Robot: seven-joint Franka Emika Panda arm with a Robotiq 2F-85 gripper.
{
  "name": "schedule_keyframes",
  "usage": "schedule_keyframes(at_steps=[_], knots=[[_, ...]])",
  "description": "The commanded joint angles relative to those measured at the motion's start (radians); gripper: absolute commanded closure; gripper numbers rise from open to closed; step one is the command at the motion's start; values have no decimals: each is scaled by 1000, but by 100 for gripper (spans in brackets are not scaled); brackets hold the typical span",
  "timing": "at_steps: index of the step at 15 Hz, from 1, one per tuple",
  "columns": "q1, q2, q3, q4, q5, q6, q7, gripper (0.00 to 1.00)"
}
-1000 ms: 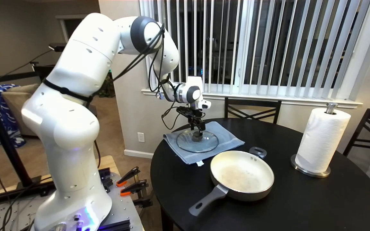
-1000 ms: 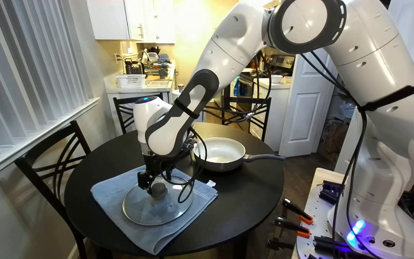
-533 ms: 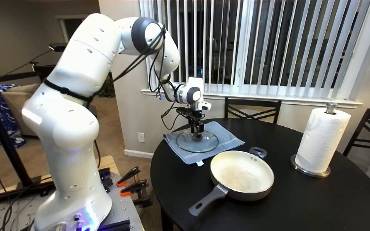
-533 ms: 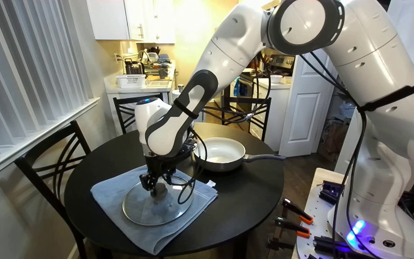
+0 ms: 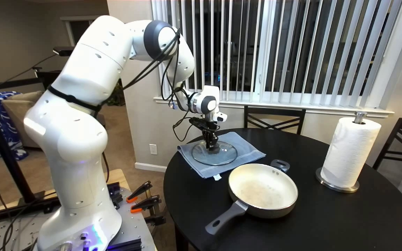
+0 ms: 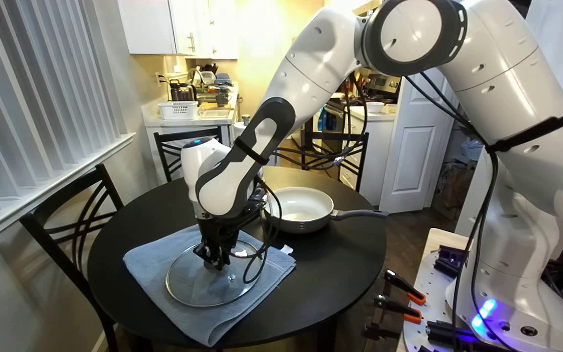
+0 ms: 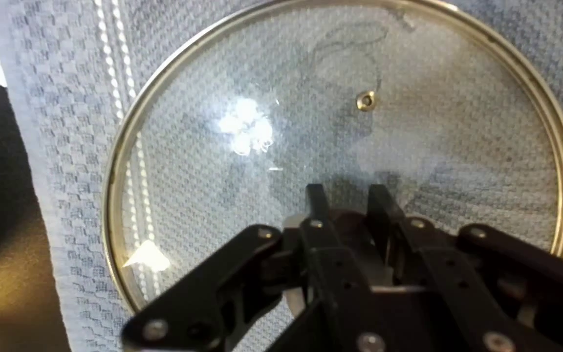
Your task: Put the glass lid on the pan.
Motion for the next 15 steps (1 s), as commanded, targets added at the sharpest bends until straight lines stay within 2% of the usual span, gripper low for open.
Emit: schedule_keyframes(at_steps=[1,2,3,4,10,13,15], knots=[[-16,7,22,20,30,-16,-19,94],[-16,6,22,20,30,-16,-18,62],[-16,6,21,21,30,-16,-17,66],[-17,6,21,22,31,-15,-17,64],[-11,3,19,34,34,4,-7,29],[-6,1,10,45,25,8,0,8],[-5,1,4,50,22,9,4,0]])
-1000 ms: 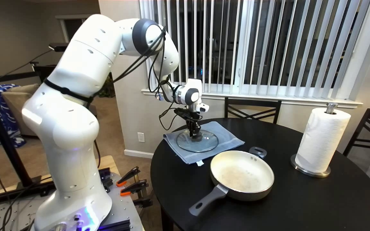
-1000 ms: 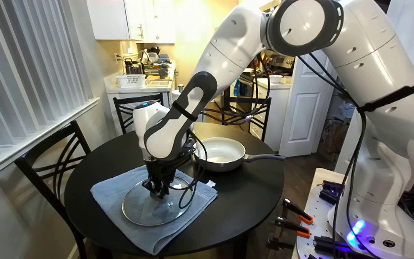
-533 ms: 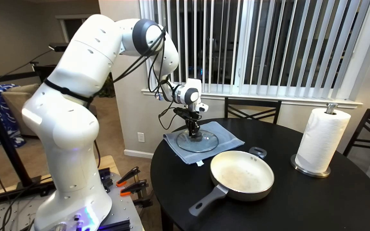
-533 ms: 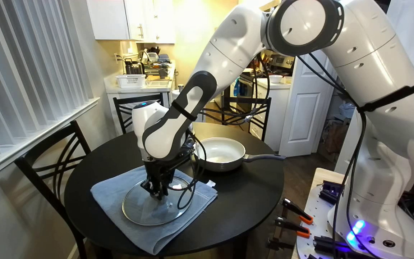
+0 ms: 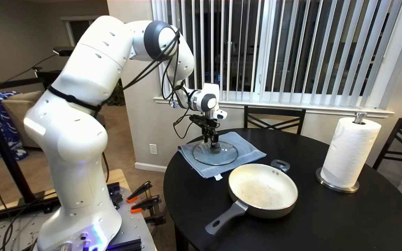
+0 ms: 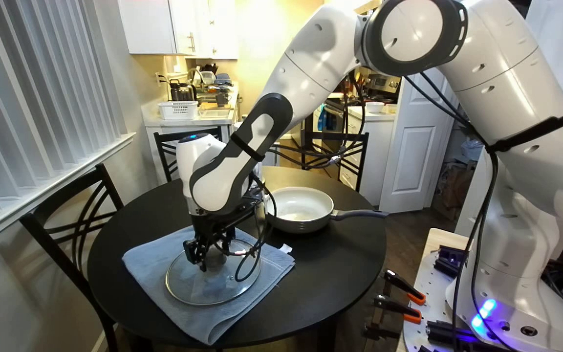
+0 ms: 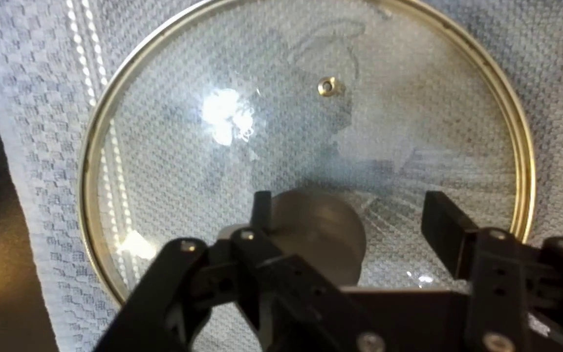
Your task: Put the glass lid on the pan.
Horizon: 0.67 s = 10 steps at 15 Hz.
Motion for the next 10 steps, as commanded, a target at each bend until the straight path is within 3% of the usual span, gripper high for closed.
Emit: schedule_keyframes(at_steps=[1,10], knots=[[-5,1,-9,24,8,11,4,0],[-1,19,-36,35,3,9,17,0]])
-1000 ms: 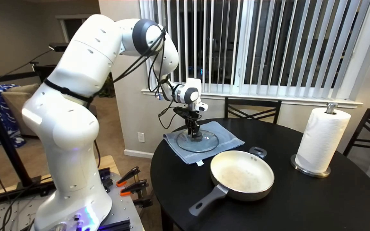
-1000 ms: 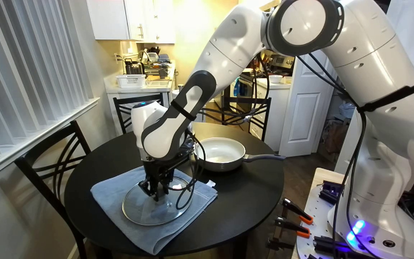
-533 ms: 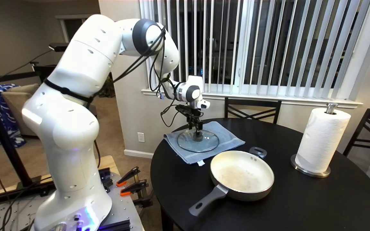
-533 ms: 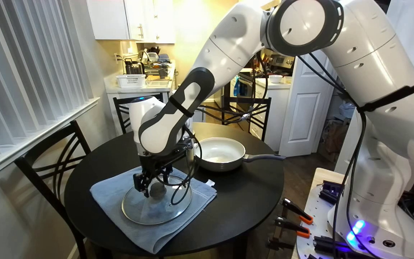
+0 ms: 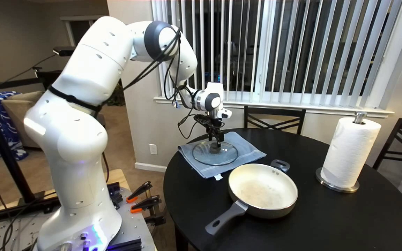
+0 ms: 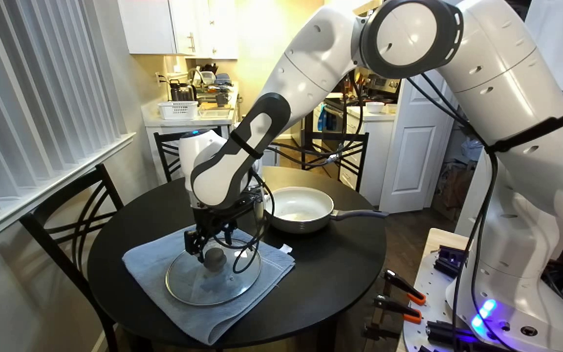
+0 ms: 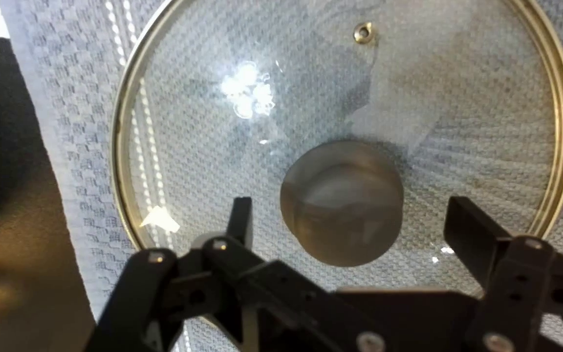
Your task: Put the glass lid on the pan.
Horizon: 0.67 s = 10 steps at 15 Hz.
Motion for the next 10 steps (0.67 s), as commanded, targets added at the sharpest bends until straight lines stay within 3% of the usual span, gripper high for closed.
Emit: schedule_keyframes(at_steps=[1,4,5,7,10], knots=[[-1,10,2,8,5,10,18,0],[1,13,3,16,4,7,17,0],[0,14,5,18,5,1,13,25],[-2,14,8,14,7,-2,8,32],[-6,16,11,6,12,5,5,53]])
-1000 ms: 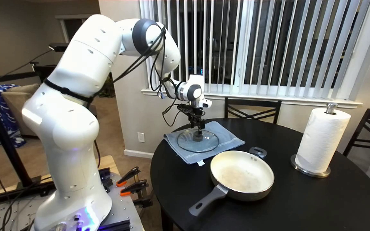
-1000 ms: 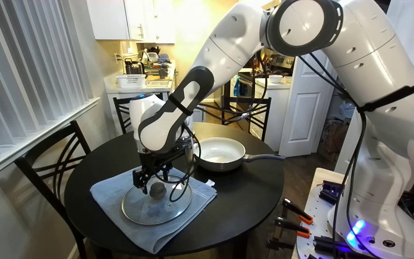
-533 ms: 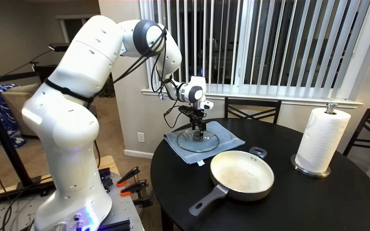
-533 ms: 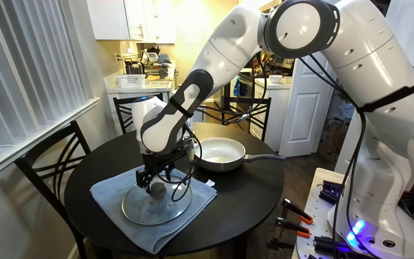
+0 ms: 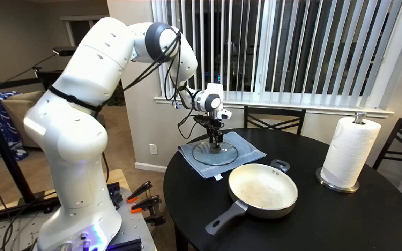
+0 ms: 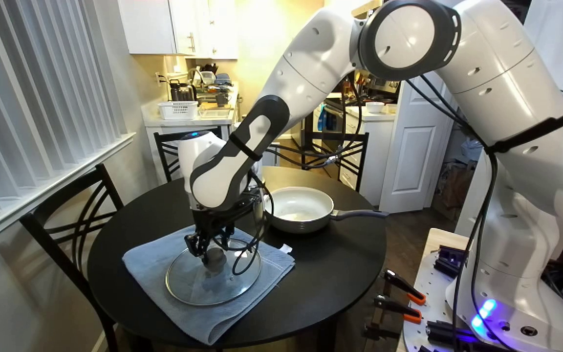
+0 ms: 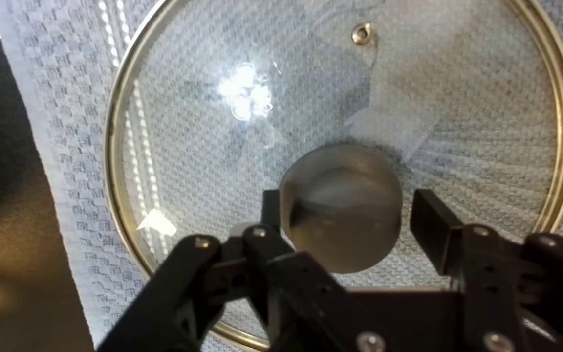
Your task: Put the glass lid on the pan.
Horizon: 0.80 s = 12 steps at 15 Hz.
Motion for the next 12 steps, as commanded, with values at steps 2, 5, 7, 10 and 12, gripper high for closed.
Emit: schedule_keyframes(at_steps=[2,5,7,10,12], knots=[[-9,6,11,-5,14,9,3,65],[-10,3,13,-7,15,12,2,68],[-8,-11,17,-12,18,17,3,68],[-7,-68,27,-48,25,44,3,68],[-9,-98,34,-65,32,71,4,68]])
